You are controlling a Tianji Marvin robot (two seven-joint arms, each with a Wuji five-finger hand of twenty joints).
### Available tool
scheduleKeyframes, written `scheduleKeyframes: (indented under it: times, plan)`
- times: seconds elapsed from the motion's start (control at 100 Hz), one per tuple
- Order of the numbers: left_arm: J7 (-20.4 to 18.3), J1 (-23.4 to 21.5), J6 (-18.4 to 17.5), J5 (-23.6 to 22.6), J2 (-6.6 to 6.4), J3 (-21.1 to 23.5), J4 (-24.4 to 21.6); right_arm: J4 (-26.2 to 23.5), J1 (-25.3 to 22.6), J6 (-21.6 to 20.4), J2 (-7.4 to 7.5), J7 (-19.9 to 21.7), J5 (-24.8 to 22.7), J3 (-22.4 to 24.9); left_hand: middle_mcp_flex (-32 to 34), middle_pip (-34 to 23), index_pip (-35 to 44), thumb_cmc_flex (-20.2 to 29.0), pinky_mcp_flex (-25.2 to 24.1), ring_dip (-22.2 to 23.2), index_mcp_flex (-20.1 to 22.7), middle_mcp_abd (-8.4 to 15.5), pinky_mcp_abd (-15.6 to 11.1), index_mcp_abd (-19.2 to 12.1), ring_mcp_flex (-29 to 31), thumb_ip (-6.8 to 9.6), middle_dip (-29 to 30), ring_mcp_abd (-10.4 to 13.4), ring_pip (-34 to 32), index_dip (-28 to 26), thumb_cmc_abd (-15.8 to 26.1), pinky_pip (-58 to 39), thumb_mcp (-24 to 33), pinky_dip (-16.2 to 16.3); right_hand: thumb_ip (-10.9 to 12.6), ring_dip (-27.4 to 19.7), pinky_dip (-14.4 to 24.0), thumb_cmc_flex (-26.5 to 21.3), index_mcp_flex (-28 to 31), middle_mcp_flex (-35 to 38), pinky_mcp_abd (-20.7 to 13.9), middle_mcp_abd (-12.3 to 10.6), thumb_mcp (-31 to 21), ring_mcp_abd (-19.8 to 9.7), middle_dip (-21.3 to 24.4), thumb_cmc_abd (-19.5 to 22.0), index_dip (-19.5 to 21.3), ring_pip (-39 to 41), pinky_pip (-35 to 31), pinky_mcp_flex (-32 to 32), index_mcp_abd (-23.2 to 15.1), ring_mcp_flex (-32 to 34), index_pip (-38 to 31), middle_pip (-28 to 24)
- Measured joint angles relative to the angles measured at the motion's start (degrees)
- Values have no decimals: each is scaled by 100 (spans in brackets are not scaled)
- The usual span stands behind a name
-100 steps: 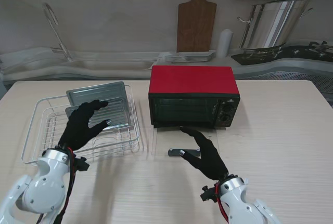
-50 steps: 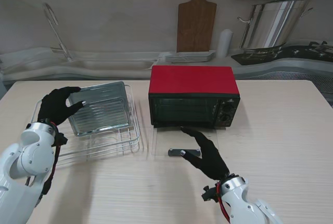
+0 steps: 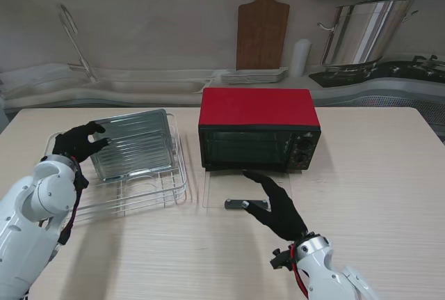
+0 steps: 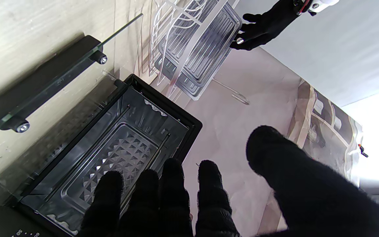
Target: Slide the trays into the oven
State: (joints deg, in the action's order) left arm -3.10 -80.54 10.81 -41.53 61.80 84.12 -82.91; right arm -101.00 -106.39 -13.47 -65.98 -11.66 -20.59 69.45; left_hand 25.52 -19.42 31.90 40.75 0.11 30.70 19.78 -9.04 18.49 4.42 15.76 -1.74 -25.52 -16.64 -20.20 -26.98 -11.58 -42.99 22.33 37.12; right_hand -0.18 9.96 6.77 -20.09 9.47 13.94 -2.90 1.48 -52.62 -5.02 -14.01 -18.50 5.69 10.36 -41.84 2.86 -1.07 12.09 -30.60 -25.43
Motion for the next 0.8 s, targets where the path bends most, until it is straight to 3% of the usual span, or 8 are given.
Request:
scheduleKeyframes:
  times: [0.26, 0.32, 0.41, 0.46, 0.51, 0.61, 0.72, 0.8]
  plan:
    - [-194, 261, -41, 158, -33, -258, 354, -19, -15, 30, 5, 47, 30, 13, 307, -331, 397, 313, 462, 104, -6, 0, 0, 0, 646, 0, -56, -3, -564, 125, -549, -813, 967, -195, 0, 0, 0, 0, 0, 0, -22, 0, 0, 0, 0, 0, -1, 0, 0, 0, 2, 0, -6, 0]
    - [-221, 308, -44, 202, -34, -310, 428, -25, -21, 36, 7, 58, 48, 17, 453, -467, 696, 496, 537, 155, -1, 0, 0, -1, 732, -1, -130, -59, -717, -70, -550, -958, 1026, -251, 0, 0, 0, 0, 0, 0, -25, 0, 0, 0, 0, 0, -1, 0, 0, 0, 4, 0, -7, -1]
    - [-244, 371, -44, 242, -36, -391, 529, -27, -25, 42, 8, 62, 54, 17, 720, -682, 1174, 1006, 677, 279, 62, 1, 0, -30, 1006, -147, -277, -72, -972, -407, -696, -1171, 1010, -281, 0, 0, 0, 0, 0, 0, -29, 0, 0, 0, 0, 0, -1, 0, 0, 0, 4, 0, -7, -1]
    - [-243, 406, -42, 251, -36, -437, 590, -30, -27, 53, 9, 70, 66, 19, 933, -754, 1489, 1382, 757, 355, 132, 38, 0, -156, 1129, -150, -615, -117, -1124, -511, -766, -1263, 773, -336, 0, 0, 0, 0, 0, 0, -29, 0, 0, 0, 0, 0, -1, 0, 0, 0, 4, 0, -7, -1]
    - [-240, 435, -36, 253, -35, -473, 639, -35, -32, 63, 9, 77, 84, 22, 1182, -745, 1750, 1659, 833, 436, 203, 53, 0, -219, 1240, -281, -1110, -128, -1259, -614, -771, -1379, 641, -343, 0, 0, 0, 0, 0, 0, -30, 0, 0, 0, 0, 0, -1, 0, 0, 0, 4, 0, -7, -2]
    - [-215, 475, -24, 255, -31, -499, 675, -38, -37, 66, 9, 78, 87, 27, 1784, -362, 2233, 2016, 965, 604, 358, 53, 11, -317, 1477, -363, -2000, -207, -1570, -882, -796, -1602, 263, -345, 0, 0, 0, 0, 0, 0, -30, 0, 0, 0, 0, 0, -1, 0, 0, 0, 4, 0, -8, -3]
    - [-164, 481, -12, 316, -19, -496, 675, -41, -37, 79, 9, 77, 89, 28, 2136, -128, 2588, 2314, 1077, 787, 692, 53, 65, -410, 1639, -468, -2576, -271, -1884, -1256, -814, -1819, 5, -345, 0, 0, 0, 0, 0, 0, -30, 0, 0, 0, 0, 0, -1, 0, 0, 0, 5, 0, -8, -4]
    - [-168, 458, -12, 346, -6, -455, 647, -41, -37, 79, 9, 75, 90, 28, 2274, -408, 2633, 2389, 1111, 954, 727, 53, 103, -430, 1707, -520, -2873, -312, -2164, -1565, -826, -2021, -39, -335, 0, 0, 0, 0, 0, 0, -30, 0, 0, 0, 0, 0, -1, 0, 0, 0, 5, 0, -8, -5]
